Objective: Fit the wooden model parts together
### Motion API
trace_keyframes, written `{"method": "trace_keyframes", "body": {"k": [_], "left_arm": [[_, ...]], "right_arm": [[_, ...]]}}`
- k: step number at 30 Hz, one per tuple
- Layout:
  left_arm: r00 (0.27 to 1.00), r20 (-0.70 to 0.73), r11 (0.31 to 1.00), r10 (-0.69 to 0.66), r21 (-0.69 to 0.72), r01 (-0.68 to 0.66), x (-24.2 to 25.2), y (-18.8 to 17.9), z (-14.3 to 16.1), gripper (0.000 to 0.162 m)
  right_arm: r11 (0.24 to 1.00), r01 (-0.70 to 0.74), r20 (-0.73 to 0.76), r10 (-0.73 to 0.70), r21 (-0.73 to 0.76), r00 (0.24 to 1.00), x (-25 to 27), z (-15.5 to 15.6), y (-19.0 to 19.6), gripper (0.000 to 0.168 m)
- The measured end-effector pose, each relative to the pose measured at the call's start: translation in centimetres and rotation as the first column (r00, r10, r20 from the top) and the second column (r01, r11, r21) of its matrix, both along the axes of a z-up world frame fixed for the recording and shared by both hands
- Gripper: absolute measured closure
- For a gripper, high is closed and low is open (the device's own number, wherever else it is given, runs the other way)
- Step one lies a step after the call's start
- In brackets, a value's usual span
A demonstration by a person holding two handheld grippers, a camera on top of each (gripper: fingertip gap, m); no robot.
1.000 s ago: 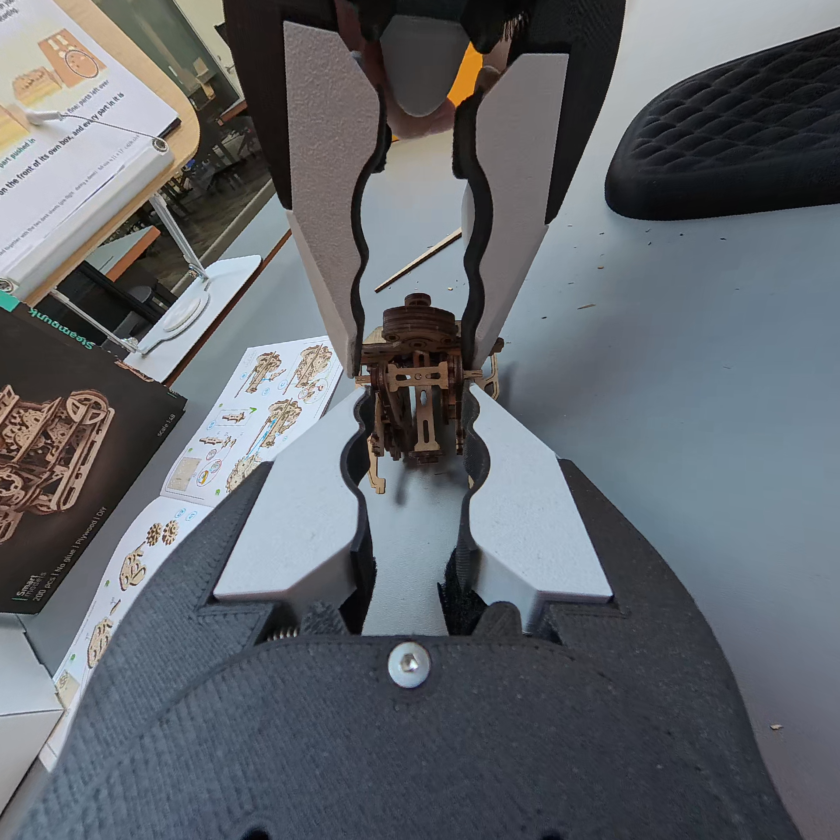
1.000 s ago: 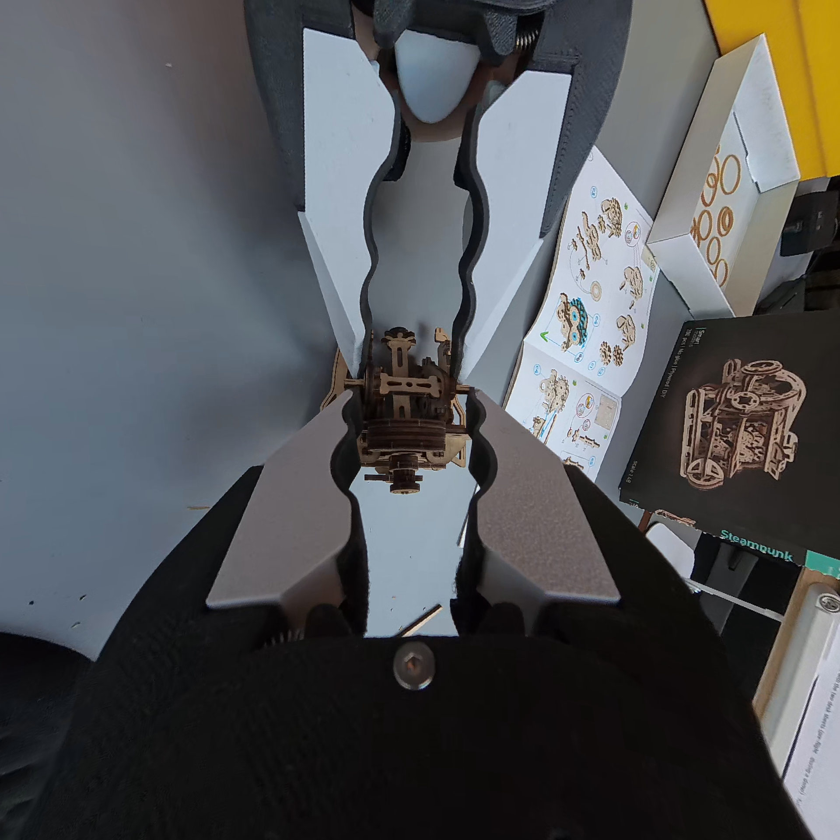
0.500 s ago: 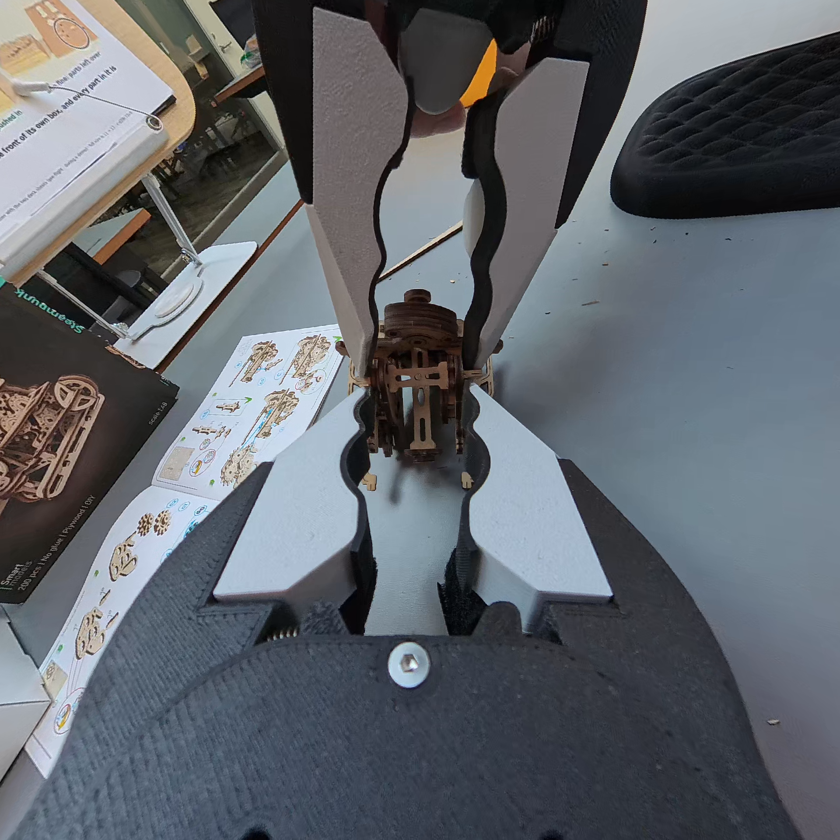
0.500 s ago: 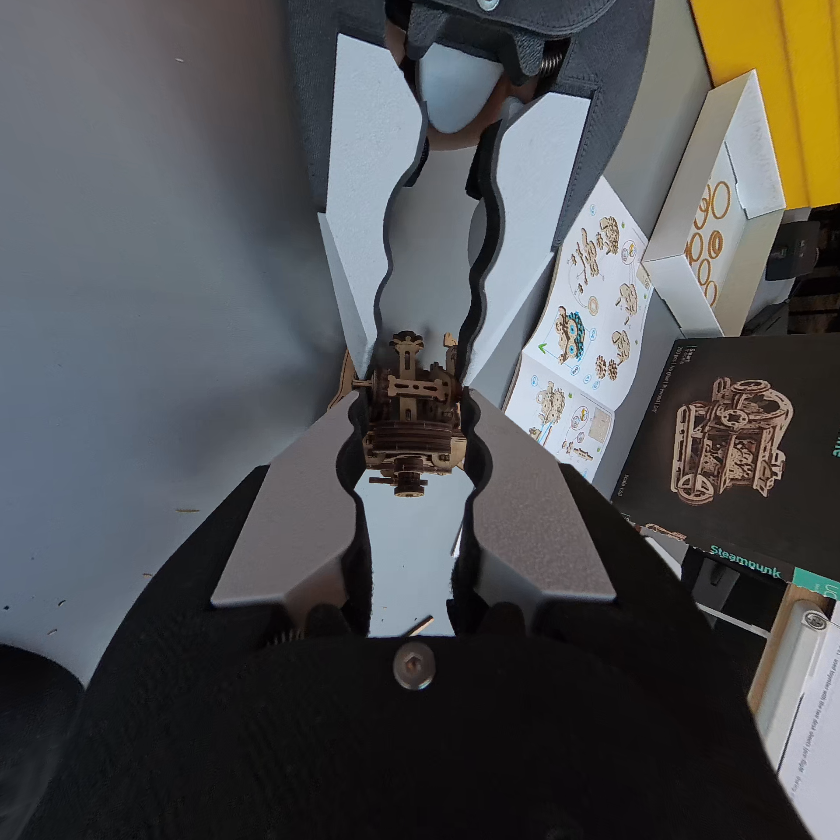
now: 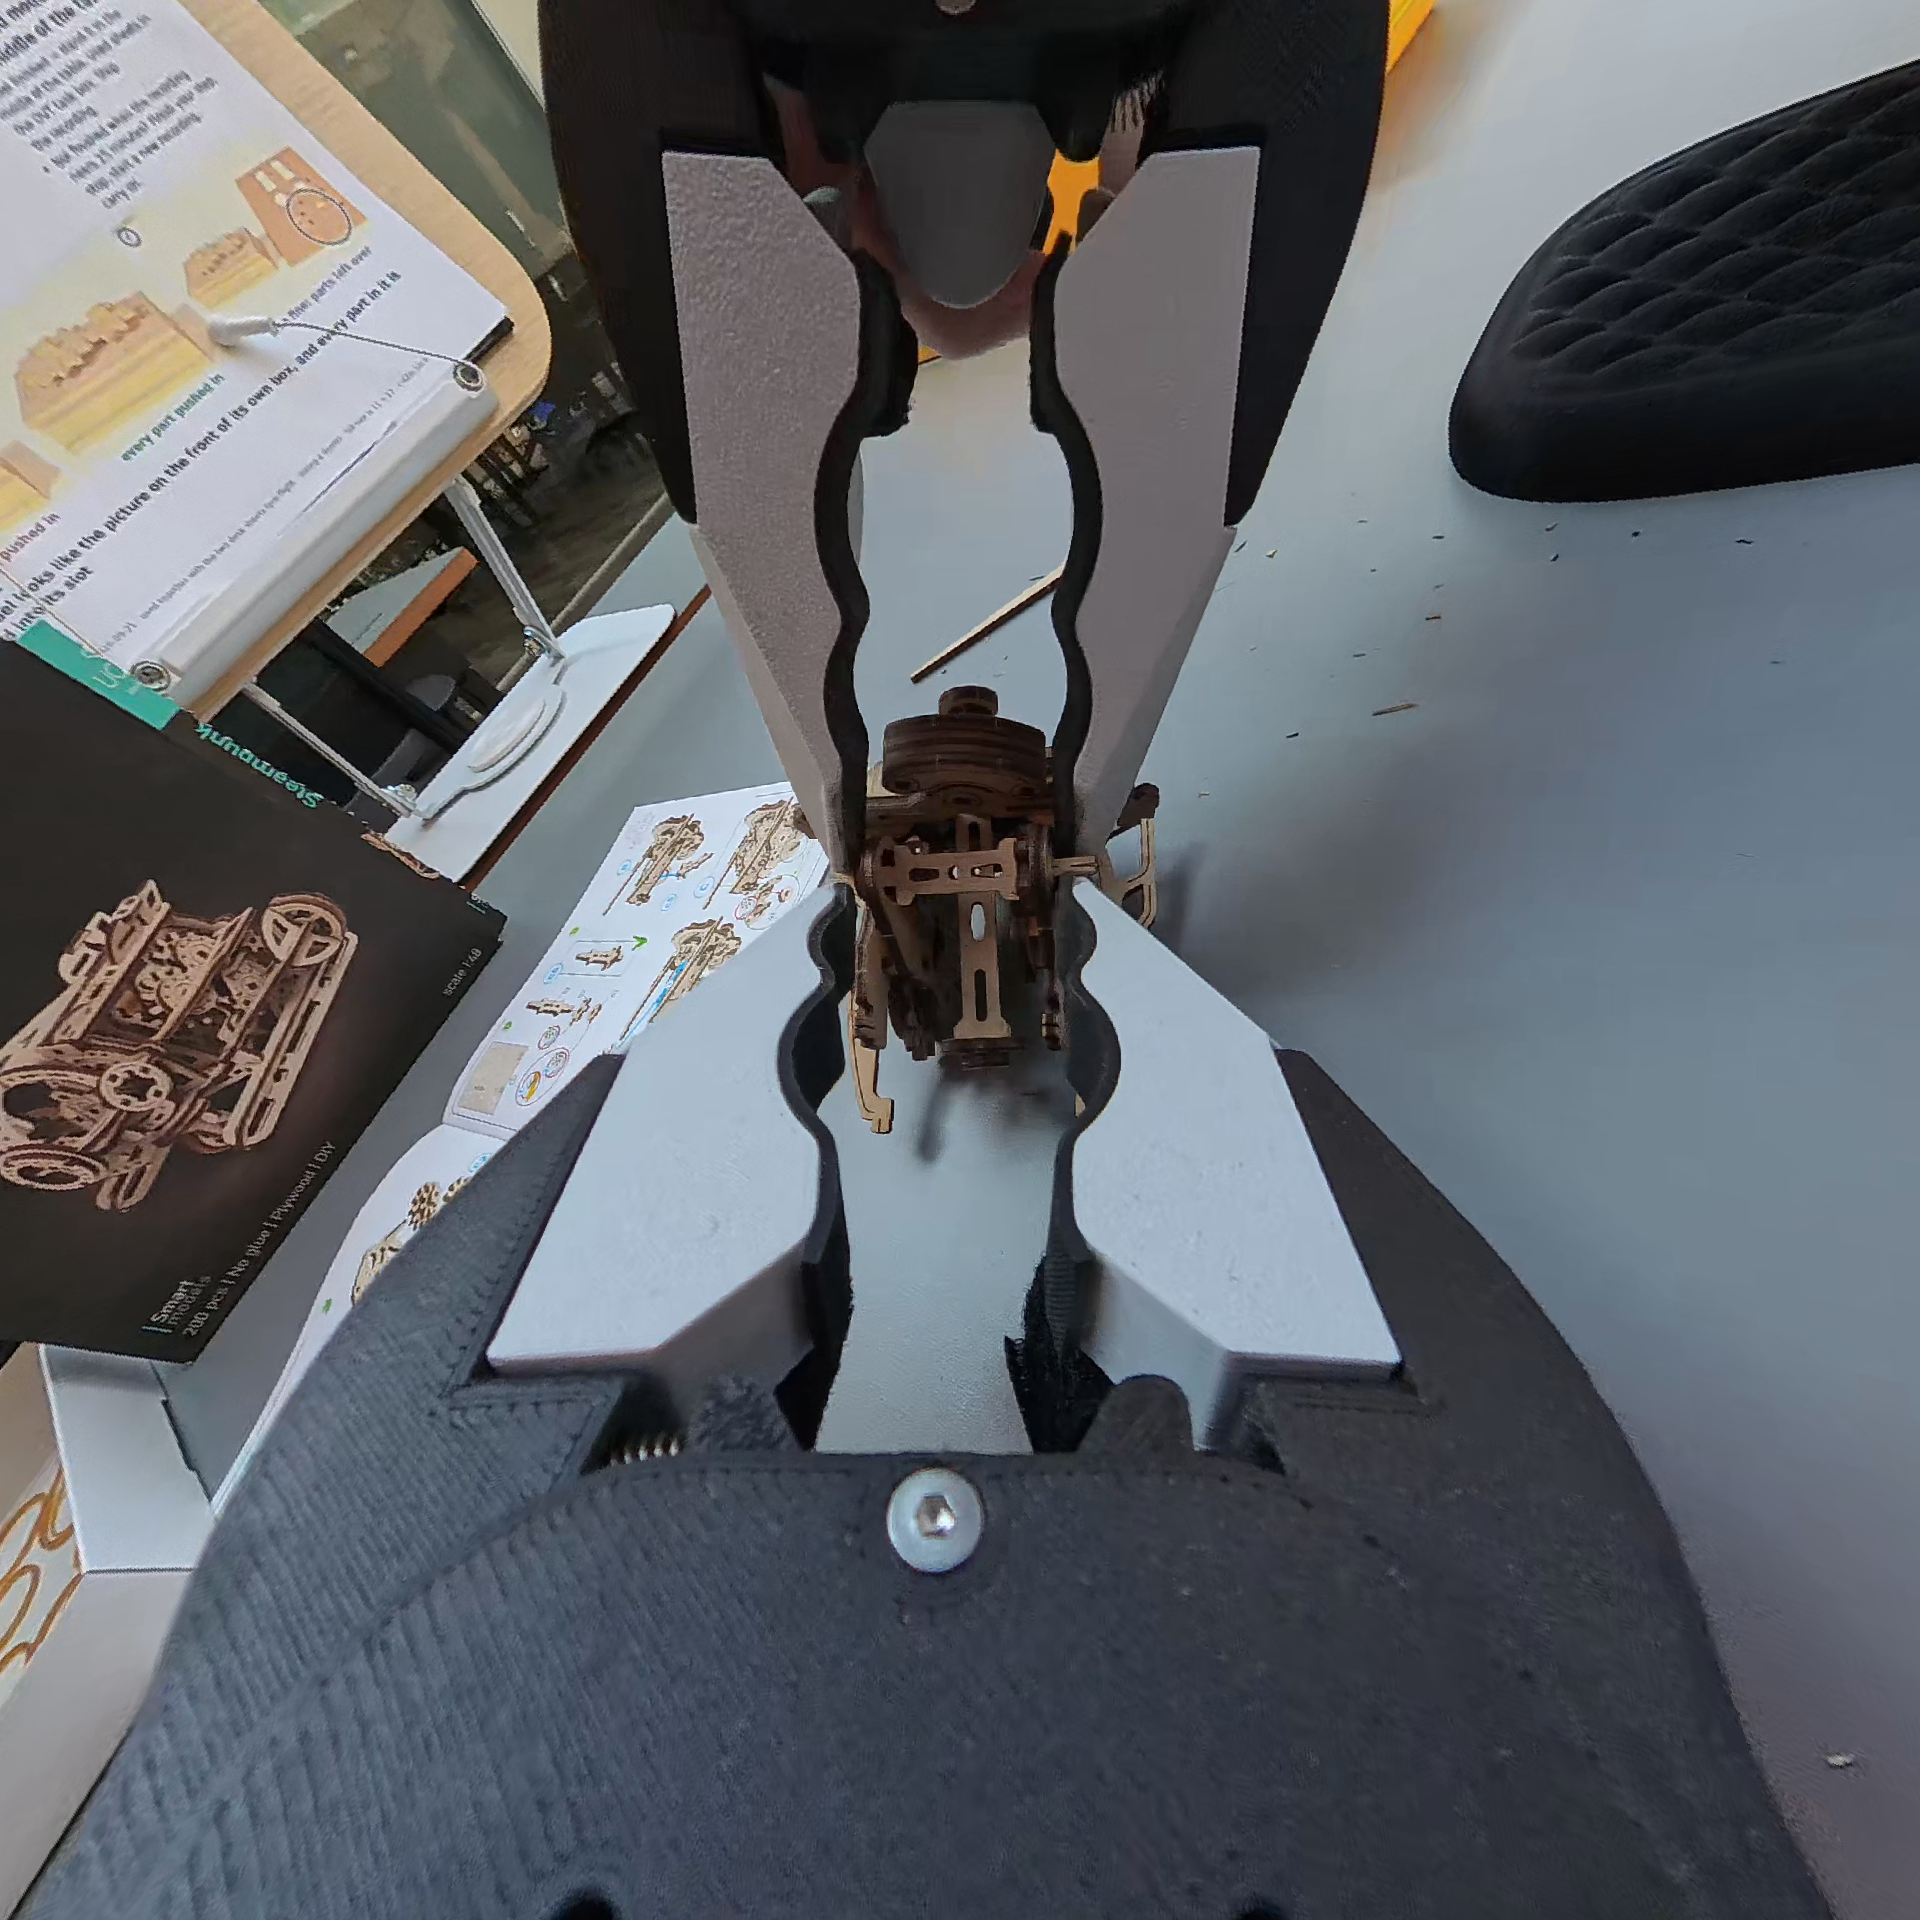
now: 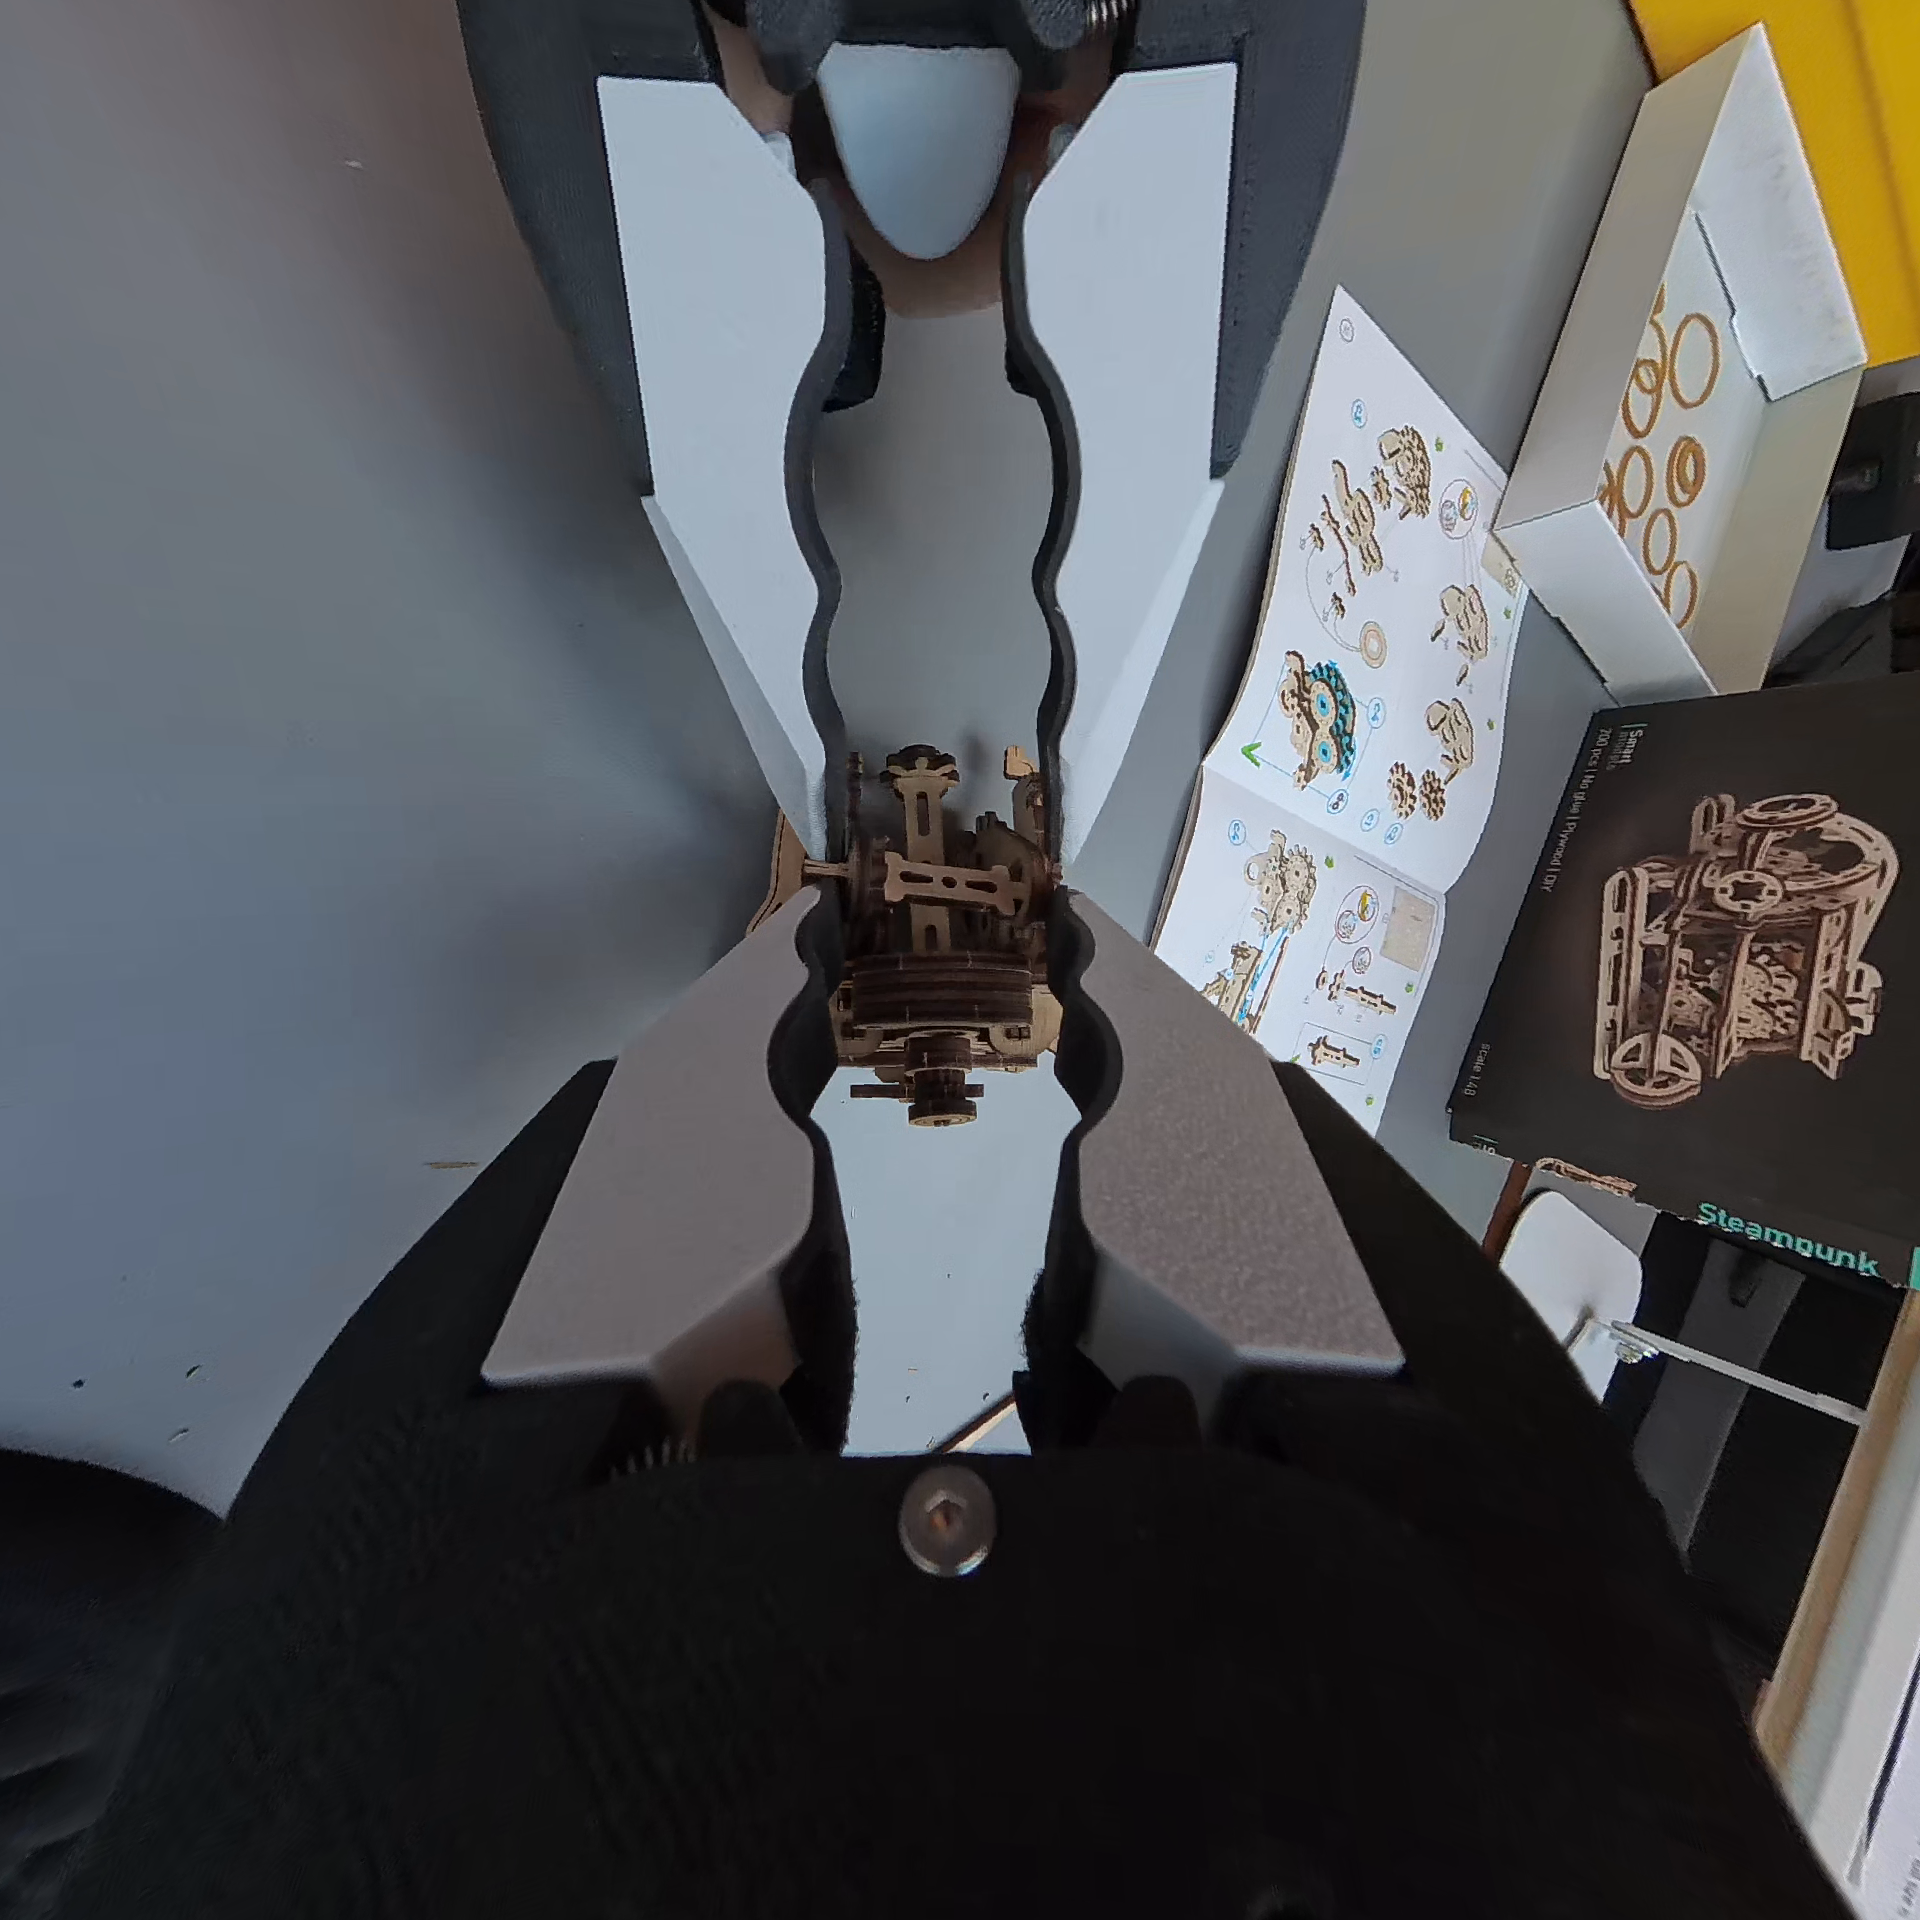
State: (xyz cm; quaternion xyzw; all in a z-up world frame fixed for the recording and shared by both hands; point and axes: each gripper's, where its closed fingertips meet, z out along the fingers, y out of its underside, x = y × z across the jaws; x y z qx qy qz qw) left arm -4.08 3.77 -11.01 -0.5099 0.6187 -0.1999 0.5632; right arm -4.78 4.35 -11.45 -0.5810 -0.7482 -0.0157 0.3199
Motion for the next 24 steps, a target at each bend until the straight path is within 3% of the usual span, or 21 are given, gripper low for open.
{"method": "trace_keyframes", "body": {"k": [5,9,16,24], "left_arm": [[1.000,-0.006,0.999,0.007,-0.046,-0.007,0.03,0.27,-0.11,0.116],[1.000,-0.023,0.999,-0.020,-0.032,0.019,0.18,-0.25,-0.35,0.124],[0.999,-0.030,0.999,-0.030,-0.036,0.028,0.15,-0.36,-0.45,0.125],[0.998,-0.051,0.998,-0.038,-0.050,0.036,0.02,-0.35,-0.53,0.126]], "right_arm": [[0.999,-0.026,0.029,0.024,0.043,0.999,-0.03,-0.13,-0.22,0.131],[0.997,-0.039,0.046,0.036,0.063,0.998,-0.07,-0.18,-0.36,0.131],[0.992,-0.066,0.069,0.059,0.107,0.996,-0.19,-0.23,-0.53,0.131],[0.999,-0.030,0.024,0.029,0.030,0.999,-0.26,-0.28,-0.51,0.131]]}}
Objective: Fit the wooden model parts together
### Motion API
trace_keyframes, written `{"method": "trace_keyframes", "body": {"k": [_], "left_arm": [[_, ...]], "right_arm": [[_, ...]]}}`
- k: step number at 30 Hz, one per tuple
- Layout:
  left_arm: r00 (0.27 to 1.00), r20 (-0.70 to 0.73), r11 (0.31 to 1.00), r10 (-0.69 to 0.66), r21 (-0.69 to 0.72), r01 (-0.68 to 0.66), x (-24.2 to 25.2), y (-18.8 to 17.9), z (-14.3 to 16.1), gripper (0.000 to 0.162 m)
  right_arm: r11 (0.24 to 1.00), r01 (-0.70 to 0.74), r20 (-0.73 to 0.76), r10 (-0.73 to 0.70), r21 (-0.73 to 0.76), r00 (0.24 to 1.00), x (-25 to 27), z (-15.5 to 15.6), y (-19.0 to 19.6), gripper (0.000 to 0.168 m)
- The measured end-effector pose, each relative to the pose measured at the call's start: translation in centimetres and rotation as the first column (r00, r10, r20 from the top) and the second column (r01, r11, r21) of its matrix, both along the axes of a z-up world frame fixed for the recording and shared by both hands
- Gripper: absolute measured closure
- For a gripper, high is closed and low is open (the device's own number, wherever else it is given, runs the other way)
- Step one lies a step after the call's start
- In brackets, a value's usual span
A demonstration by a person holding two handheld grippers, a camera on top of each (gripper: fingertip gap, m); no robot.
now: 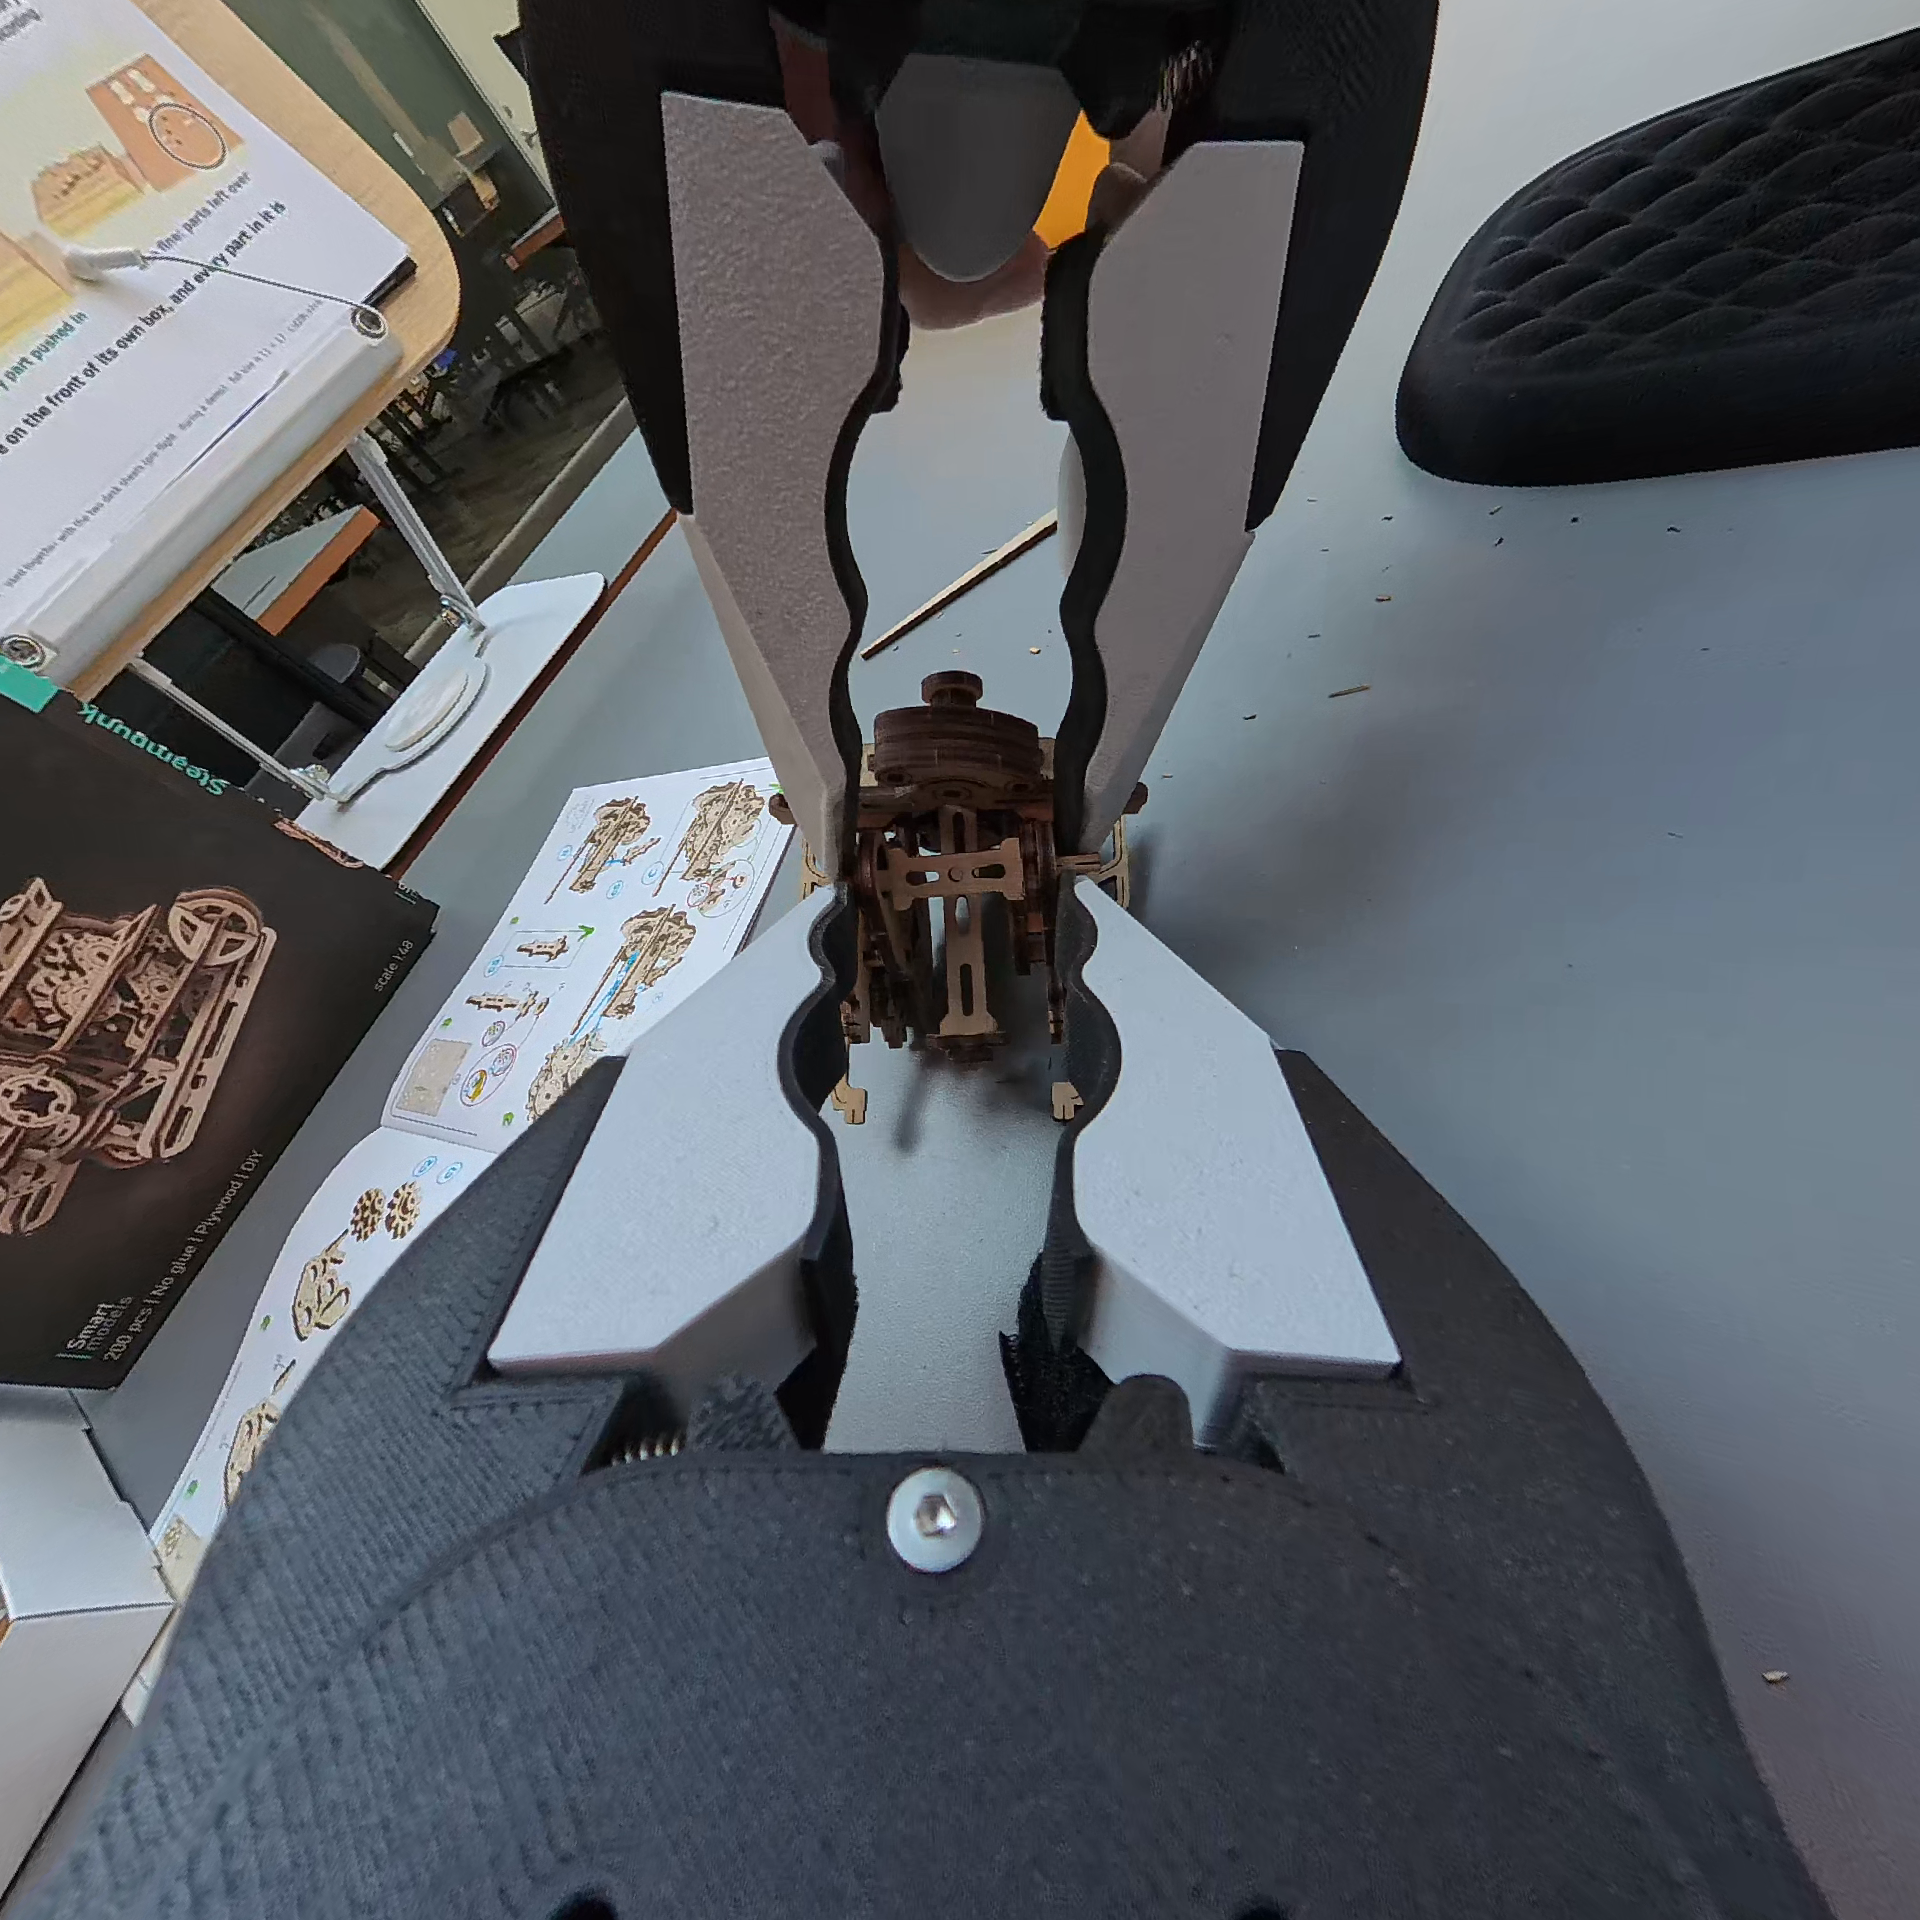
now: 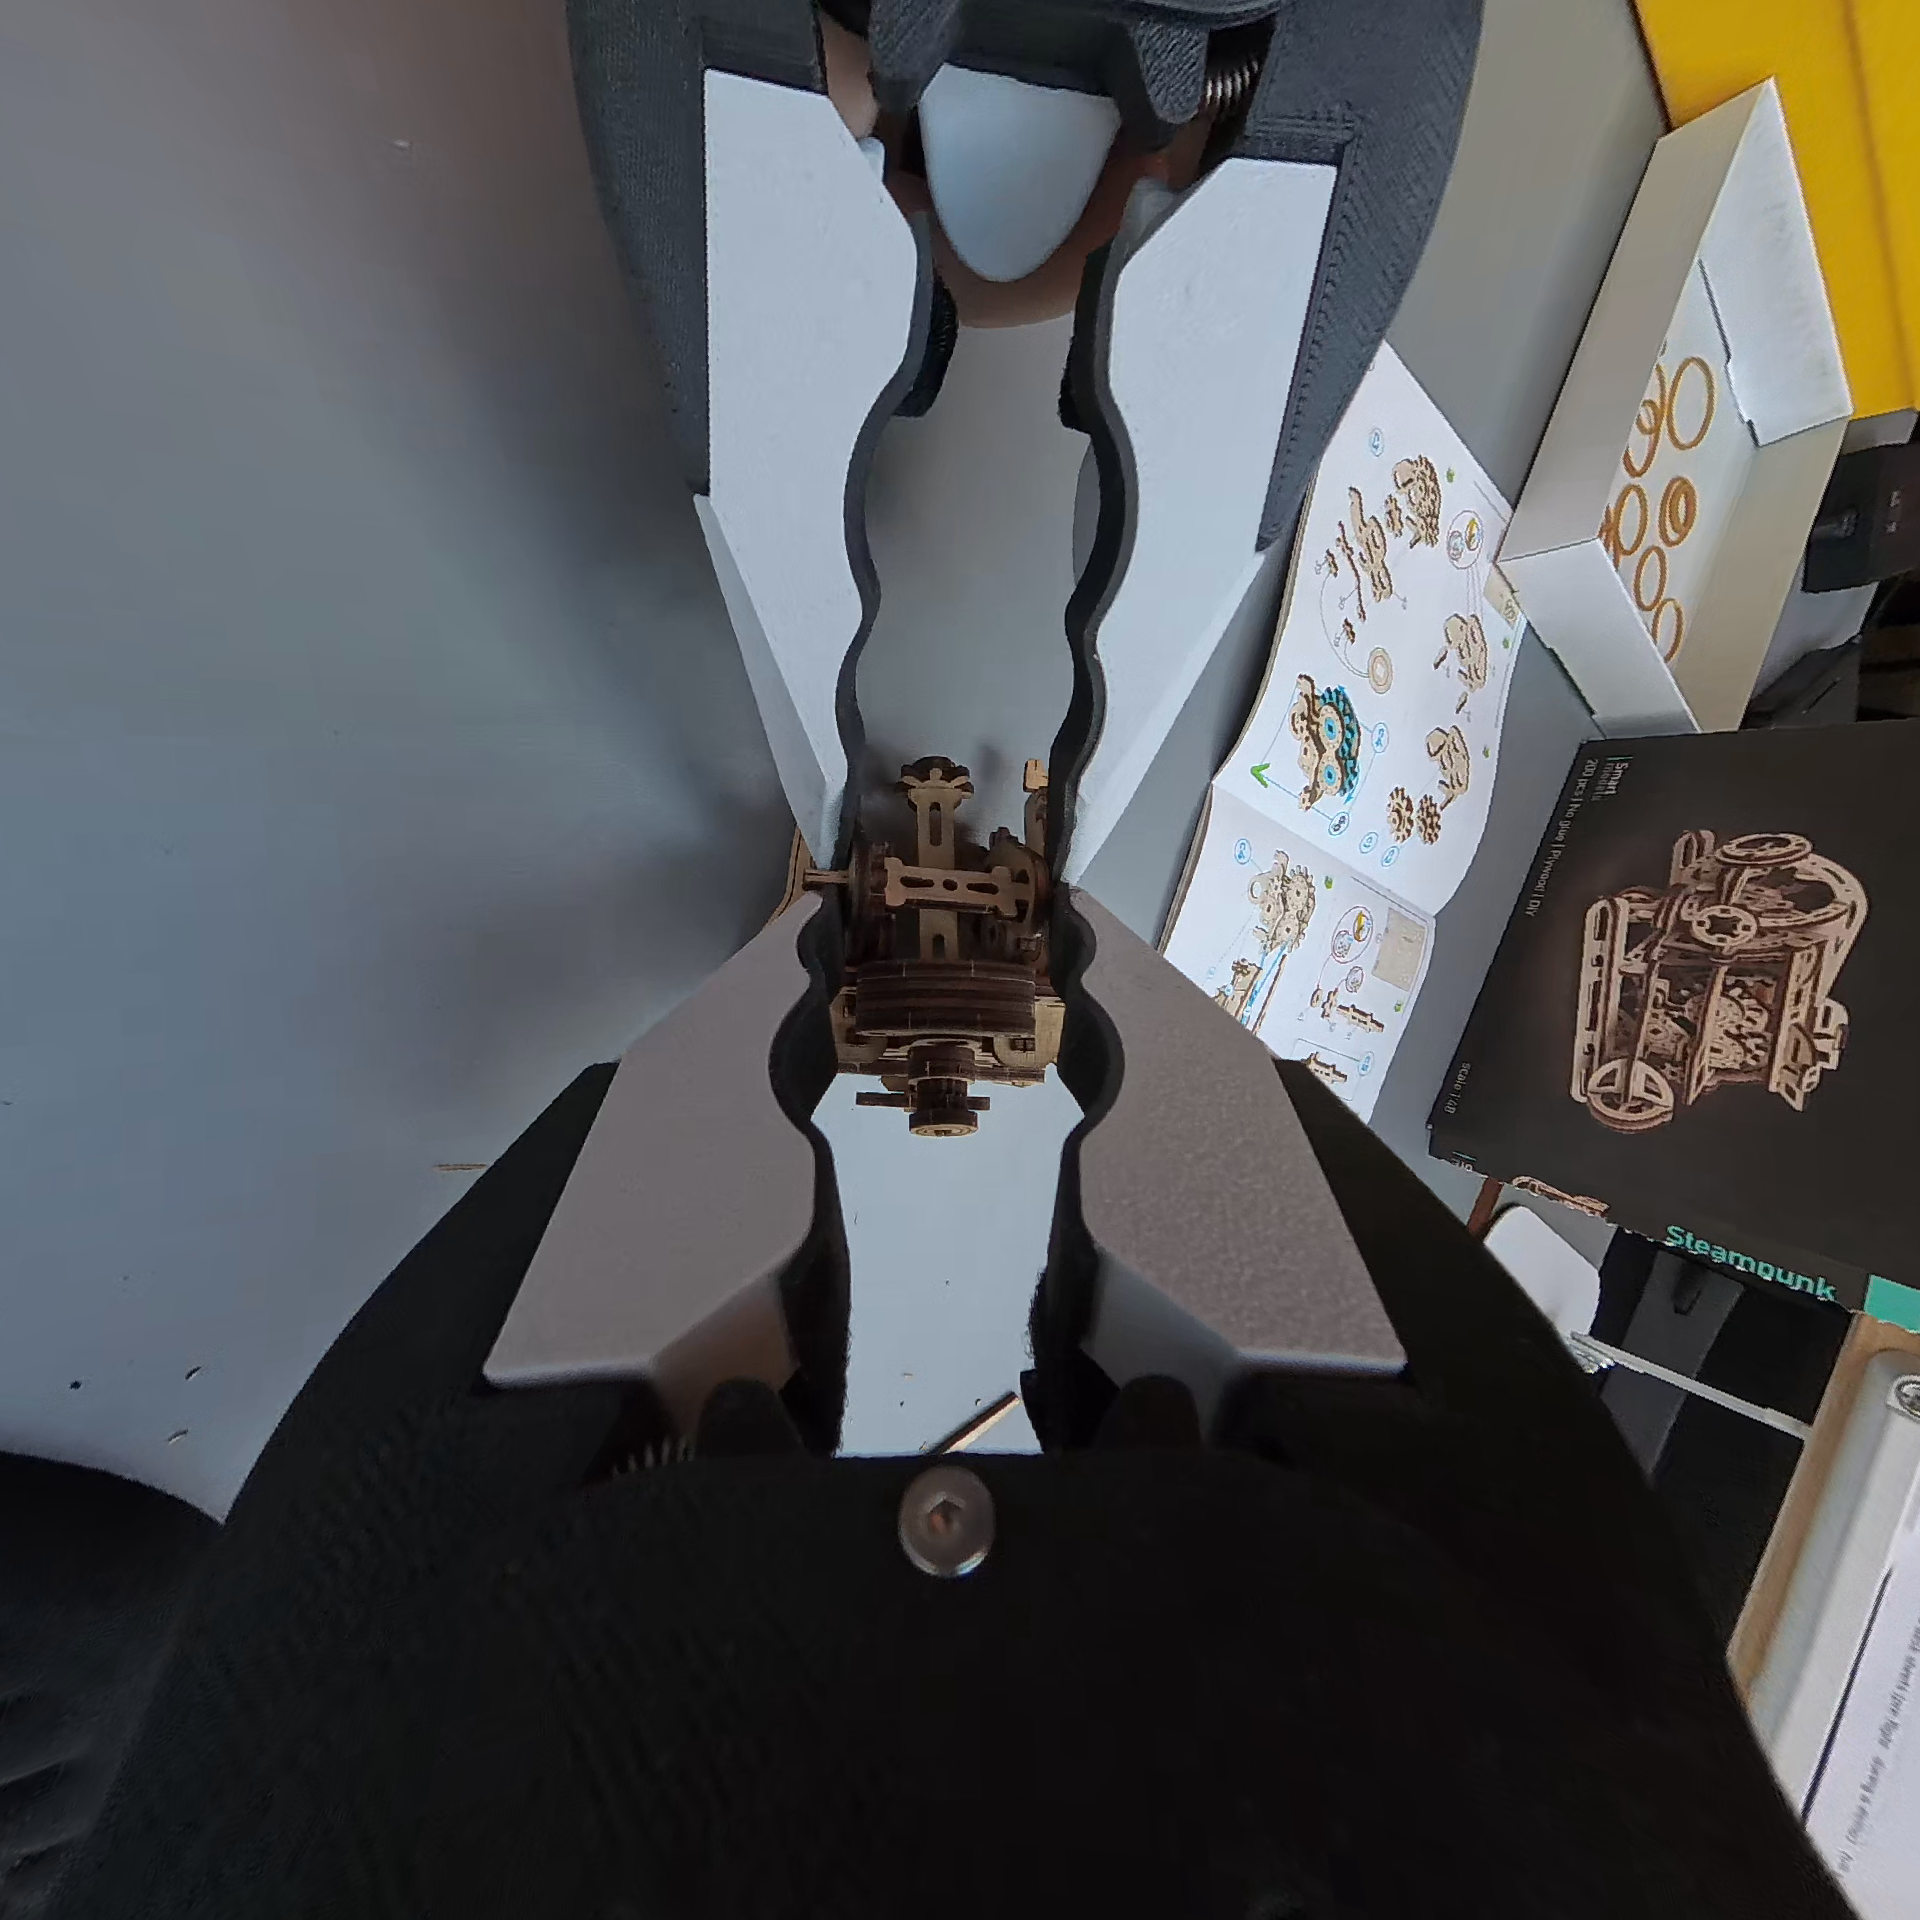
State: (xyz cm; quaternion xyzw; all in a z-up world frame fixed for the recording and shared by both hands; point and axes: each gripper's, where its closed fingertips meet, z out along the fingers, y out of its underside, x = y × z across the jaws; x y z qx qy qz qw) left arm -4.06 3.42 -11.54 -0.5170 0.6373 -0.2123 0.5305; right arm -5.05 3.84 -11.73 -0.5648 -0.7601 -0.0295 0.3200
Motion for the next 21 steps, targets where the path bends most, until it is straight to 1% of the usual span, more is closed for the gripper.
{"method": "trace_keyframes", "body": {"k": [4,13,15,18,19,21], "left_arm": [[1.000,-0.013,1.000,-0.006,0.029,0.007,0.05,-0.24,-0.03,0.126],[0.999,-0.034,0.997,0.000,0.076,0.003,0.07,-0.38,-0.09,0.126],[1.000,-0.027,0.997,0.000,0.072,0.002,0.08,-0.36,-0.07,0.126],[1.000,0.010,1.000,-0.003,0.026,0.002,0.14,-0.19,0.06,0.126],[1.000,0.018,0.999,0.001,0.042,-0.002,0.11,-0.16,0.19,0.126],[1.000,0.006,0.992,0.013,0.127,-0.014,-0.01,-0.14,0.18,0.126]], "right_arm": [[1.000,-0.025,0.027,0.024,0.015,0.999,0.04,0.03,-0.22,0.132],[0.997,-0.048,0.026,0.047,0.061,0.999,0.04,0.08,-0.38,0.133],[0.997,-0.043,0.019,0.042,0.063,0.999,0.06,0.09,-0.36,0.133],[0.999,-0.010,-0.011,0.010,0.037,1.000,0.18,0.15,-0.16,0.131],[0.999,-0.014,-0.021,0.015,0.045,1.000,0.15,0.26,-0.15,0.131],[0.996,-0.027,-0.042,0.031,0.081,0.999,0.02,0.33,-0.13,0.131]]}}
